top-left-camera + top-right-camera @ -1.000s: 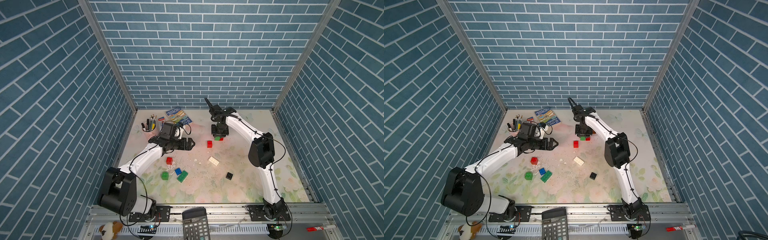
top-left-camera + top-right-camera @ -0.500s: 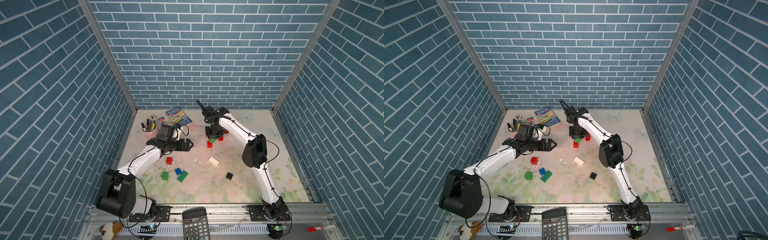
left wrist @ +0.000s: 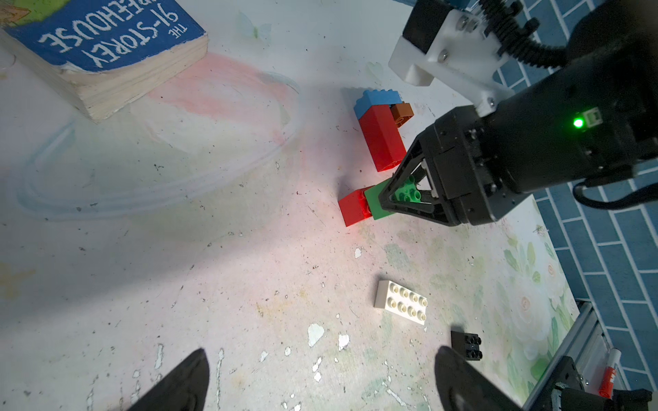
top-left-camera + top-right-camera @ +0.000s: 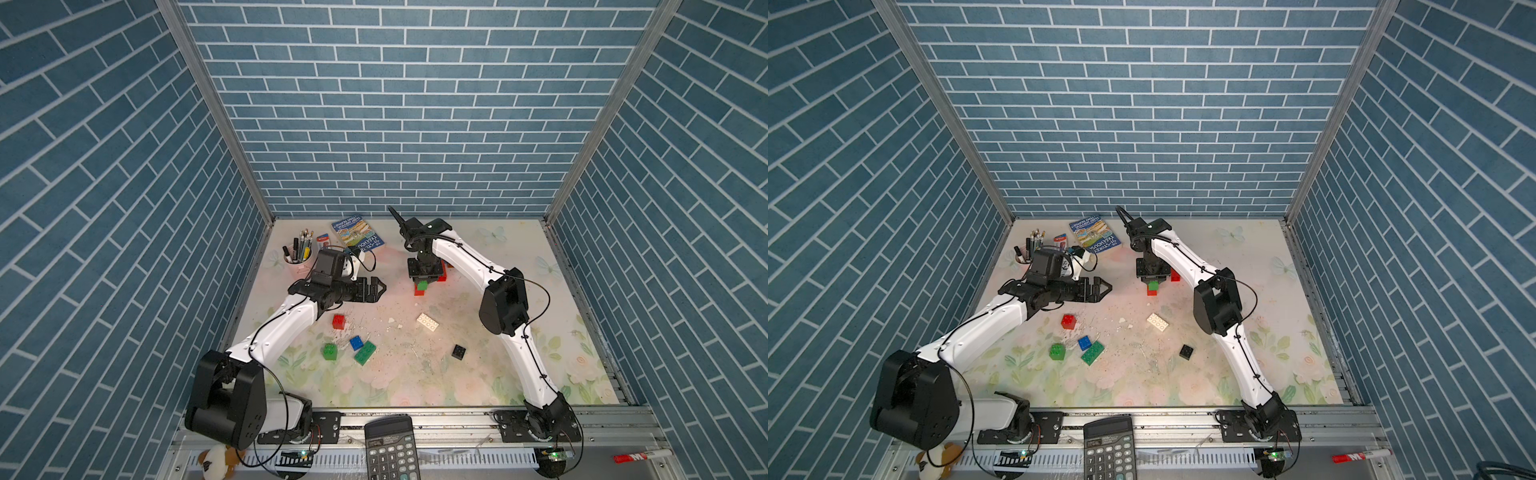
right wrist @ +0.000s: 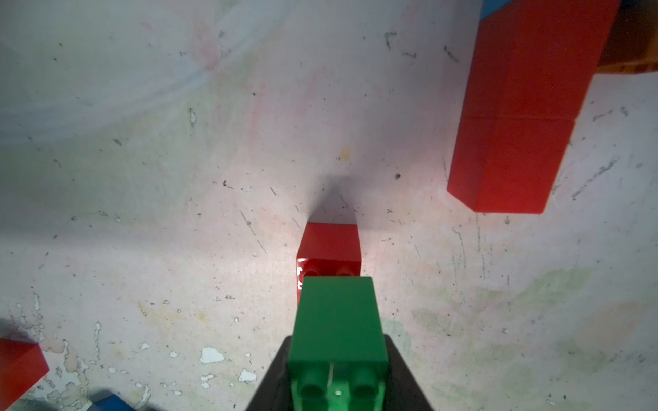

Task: Assemble the letter r with lego
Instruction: Assemble the lego brick with the lego brick.

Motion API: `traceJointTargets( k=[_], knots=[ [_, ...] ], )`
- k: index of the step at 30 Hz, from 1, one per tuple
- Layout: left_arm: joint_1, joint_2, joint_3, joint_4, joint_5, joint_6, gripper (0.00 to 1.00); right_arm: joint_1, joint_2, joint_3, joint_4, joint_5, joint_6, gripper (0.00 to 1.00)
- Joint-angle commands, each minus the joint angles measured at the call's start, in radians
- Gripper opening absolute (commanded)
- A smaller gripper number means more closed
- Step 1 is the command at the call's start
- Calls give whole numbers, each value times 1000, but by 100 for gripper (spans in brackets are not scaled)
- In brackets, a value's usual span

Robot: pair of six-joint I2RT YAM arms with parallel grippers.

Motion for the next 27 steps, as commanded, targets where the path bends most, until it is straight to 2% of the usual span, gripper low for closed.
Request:
traceJointTargets(
  k=[1, 27],
  knots=[
    [7, -21, -8, -26, 0, 11, 100, 3, 21, 16, -11, 8, 9, 16],
    [12, -22, -8, -32, 11, 17, 99, 4, 85, 98, -77, 1, 15, 16]
  ],
)
